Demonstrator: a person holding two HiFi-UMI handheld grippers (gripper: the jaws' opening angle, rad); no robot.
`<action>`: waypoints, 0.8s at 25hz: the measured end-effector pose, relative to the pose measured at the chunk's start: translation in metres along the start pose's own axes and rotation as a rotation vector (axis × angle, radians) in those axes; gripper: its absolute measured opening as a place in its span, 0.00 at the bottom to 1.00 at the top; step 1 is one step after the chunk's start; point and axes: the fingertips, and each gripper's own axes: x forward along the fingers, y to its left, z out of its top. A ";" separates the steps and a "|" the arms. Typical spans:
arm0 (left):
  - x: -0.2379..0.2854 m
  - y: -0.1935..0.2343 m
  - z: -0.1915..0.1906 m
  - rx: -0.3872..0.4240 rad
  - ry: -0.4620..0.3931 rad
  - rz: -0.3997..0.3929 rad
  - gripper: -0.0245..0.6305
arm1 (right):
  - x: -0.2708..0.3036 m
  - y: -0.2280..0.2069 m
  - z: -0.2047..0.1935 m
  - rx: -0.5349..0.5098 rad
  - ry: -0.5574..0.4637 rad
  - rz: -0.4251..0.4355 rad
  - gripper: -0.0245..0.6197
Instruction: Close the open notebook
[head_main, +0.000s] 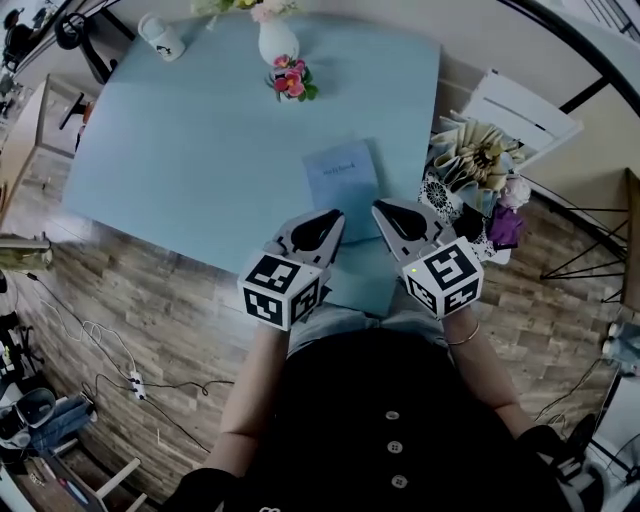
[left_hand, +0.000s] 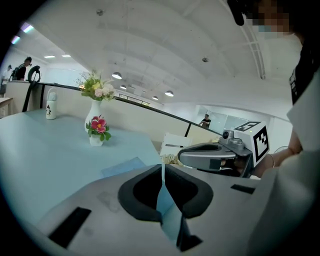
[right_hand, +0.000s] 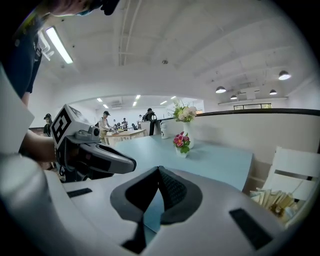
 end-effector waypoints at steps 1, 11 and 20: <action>-0.002 0.001 0.001 -0.004 -0.008 0.007 0.08 | 0.000 0.001 0.002 0.000 -0.005 0.002 0.05; -0.012 0.009 -0.001 0.018 -0.032 0.063 0.07 | 0.008 0.017 0.011 -0.048 0.005 0.042 0.05; -0.014 0.012 -0.003 -0.033 -0.047 0.072 0.07 | 0.012 0.023 0.015 -0.054 0.006 0.071 0.05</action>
